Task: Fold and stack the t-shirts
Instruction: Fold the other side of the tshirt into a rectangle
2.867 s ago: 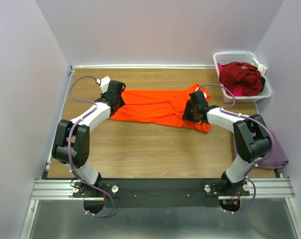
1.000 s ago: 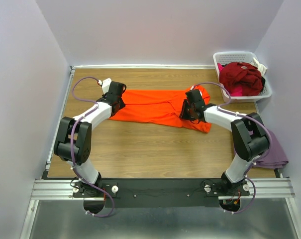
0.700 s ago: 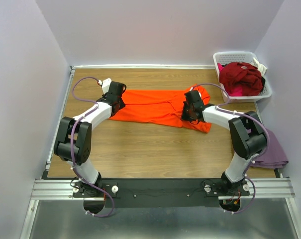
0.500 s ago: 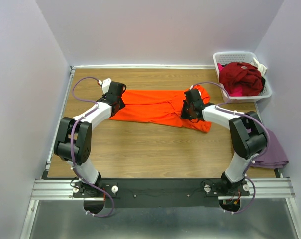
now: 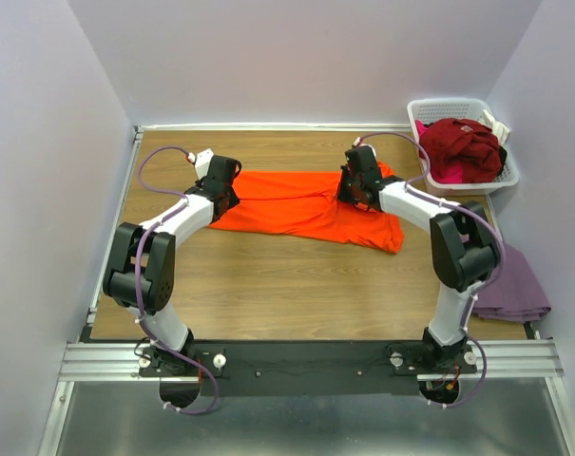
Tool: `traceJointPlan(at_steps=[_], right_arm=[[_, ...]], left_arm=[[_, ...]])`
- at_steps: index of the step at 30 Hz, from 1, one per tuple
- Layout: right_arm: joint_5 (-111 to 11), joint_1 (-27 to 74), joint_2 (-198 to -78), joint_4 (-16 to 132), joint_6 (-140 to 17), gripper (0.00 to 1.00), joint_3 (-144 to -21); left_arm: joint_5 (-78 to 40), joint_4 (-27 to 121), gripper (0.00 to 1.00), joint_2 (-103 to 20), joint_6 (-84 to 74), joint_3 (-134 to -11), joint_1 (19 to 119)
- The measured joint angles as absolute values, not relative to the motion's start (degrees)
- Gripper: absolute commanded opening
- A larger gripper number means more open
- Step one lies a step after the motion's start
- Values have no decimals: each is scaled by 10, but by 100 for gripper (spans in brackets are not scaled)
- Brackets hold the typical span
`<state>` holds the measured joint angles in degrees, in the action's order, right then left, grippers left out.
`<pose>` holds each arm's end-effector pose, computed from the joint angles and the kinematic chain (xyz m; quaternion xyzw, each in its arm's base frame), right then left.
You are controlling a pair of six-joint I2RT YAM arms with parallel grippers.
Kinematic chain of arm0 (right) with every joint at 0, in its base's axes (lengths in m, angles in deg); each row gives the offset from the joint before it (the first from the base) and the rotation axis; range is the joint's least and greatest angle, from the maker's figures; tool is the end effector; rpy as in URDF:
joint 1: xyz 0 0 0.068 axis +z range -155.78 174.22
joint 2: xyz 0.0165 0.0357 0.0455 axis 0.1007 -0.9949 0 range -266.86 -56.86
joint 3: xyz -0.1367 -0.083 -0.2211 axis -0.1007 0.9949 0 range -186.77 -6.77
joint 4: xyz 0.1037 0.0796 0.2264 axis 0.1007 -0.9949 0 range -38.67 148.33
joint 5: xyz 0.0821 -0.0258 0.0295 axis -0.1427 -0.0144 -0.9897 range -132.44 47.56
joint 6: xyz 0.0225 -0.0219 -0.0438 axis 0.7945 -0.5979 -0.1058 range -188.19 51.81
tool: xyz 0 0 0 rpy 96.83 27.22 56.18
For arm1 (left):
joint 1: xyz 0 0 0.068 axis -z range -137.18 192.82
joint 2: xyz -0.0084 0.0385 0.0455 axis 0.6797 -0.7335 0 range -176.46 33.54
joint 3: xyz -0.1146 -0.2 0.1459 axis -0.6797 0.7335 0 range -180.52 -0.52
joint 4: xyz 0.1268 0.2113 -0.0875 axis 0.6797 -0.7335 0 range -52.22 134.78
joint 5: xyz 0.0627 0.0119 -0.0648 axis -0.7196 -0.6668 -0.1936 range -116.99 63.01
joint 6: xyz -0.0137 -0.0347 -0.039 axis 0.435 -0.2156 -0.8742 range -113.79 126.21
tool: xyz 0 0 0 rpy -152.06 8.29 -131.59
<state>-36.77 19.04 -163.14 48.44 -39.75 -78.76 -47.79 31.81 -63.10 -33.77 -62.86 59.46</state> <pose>0.3726 0.1682 0.2022 0.0484 0.9189 0.1336 0.3679 0.3482 -0.0908 0.2084 -0.2497 0.8837 -0.0220 0.3952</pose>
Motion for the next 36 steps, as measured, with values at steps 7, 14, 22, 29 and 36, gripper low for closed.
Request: traceJointPlan(at_steps=[7,14,22,29,36], right_arm=[[-353,190,-1726,478,-423,28,-882],[-321,190,-1787,448,-451,51,-946],[-284,190,-1724,428,-461,53,-917],[-280,190,-1585,420,-444,53,-790],[-283,190,-1504,411,-418,52,-651]], left_arm=[[-478,317,44,-637,-334,-636,595],[-476,317,44,-643,-328,-638,595],[-475,317,44,-643,-326,-638,595],[-475,317,44,-643,-326,-638,595],[-478,316,44,-643,-334,-625,595]])
